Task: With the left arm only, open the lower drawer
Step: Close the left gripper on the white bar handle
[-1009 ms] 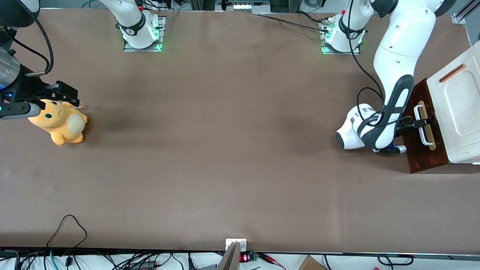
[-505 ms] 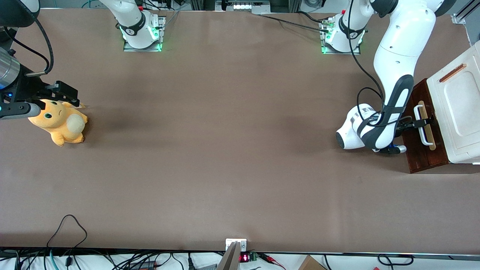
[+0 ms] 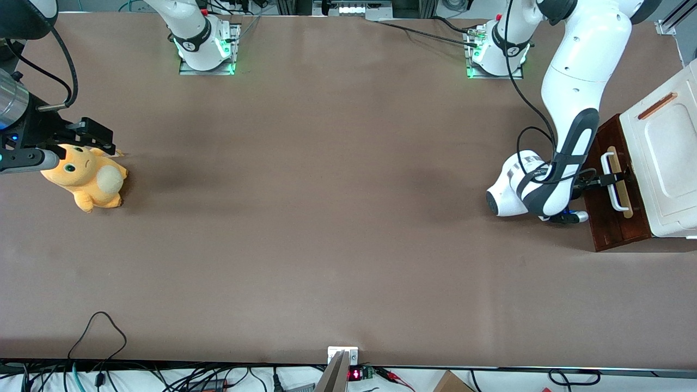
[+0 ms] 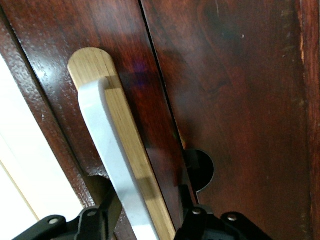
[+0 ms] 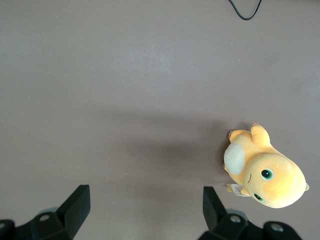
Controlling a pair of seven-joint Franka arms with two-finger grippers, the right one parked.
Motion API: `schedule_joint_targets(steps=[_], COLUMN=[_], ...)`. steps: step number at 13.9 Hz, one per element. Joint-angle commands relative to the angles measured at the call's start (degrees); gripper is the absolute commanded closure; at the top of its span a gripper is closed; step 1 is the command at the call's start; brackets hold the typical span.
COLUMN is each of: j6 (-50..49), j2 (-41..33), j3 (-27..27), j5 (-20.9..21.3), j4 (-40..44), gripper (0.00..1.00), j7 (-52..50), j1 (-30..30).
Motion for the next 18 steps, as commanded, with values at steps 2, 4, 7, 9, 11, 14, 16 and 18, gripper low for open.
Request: schedule_joint_targets(steps=[2, 4, 7, 9, 11, 14, 16, 18], j6=[-0.3, -0.3, -0.3, -0.3, -0.4, -0.4, -0.3, -0.3], j2=[-0.2, -0.2, -0.2, -0.2, -0.2, -0.2, -0.2, -0.1], j3=[-0.2, -0.2, -0.2, -0.2, -0.2, -0.2, -0.2, -0.2], j5=[1.5, 1.4, 1.4, 1.3, 1.3, 1.3, 1.3, 1.3], j4=[-0.5, -0.5, -0.5, -0.4, -0.5, -0.4, -0.4, -0.4], gripper=[0.49, 0.51, 0.56, 0.58, 0.61, 0.64, 0.65, 0.67], j7=[-0.5, -0.5, -0.5, -0.5, -0.6, -0.5, -0.5, -0.5], j1=[0.5, 0.6, 0.6, 0.6, 0.6, 0.7, 0.7, 0.7])
